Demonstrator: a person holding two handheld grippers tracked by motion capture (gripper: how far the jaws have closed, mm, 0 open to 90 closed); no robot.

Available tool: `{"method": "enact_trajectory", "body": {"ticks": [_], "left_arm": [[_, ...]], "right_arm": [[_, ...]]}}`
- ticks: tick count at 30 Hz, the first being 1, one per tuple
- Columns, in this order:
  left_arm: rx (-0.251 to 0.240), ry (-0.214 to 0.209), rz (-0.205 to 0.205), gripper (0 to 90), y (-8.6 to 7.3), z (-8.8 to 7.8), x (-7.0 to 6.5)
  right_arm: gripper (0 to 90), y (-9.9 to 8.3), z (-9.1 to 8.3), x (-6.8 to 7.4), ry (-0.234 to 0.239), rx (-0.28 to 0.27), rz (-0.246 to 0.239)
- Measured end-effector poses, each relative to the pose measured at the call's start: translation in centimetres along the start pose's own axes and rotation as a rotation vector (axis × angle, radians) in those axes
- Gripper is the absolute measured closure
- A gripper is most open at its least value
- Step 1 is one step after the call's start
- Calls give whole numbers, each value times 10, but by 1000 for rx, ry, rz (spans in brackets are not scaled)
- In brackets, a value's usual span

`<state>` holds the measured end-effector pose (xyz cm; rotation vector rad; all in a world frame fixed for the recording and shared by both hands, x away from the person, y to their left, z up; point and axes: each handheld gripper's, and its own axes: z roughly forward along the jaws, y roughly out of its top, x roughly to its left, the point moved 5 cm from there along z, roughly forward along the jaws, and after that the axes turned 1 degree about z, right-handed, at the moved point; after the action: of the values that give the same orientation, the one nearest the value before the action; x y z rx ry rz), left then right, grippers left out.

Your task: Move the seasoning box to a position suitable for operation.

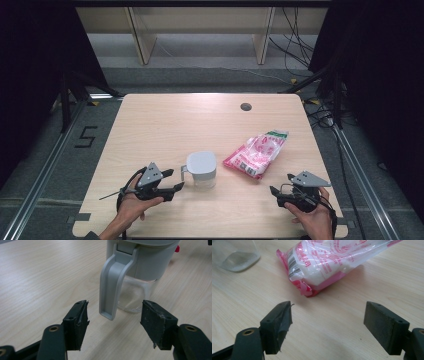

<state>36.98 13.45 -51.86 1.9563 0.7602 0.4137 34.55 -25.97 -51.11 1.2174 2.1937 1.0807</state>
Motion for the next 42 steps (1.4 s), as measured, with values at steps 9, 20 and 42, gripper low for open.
{"method": "enact_trajectory", "body": {"ticks": [9, 20, 42], "left_arm": [[-15, -40, 100, 539, 10, 19, 4], [-8, -67, 112, 679, 12, 24, 6], [63, -51, 32, 679, 18, 29, -27]], "right_arm": [[240, 0, 3, 2, -18, -2, -6], [246, 0, 5, 2, -15, 2, -32], [246, 0, 7, 6, 5, 12, -45]]}}
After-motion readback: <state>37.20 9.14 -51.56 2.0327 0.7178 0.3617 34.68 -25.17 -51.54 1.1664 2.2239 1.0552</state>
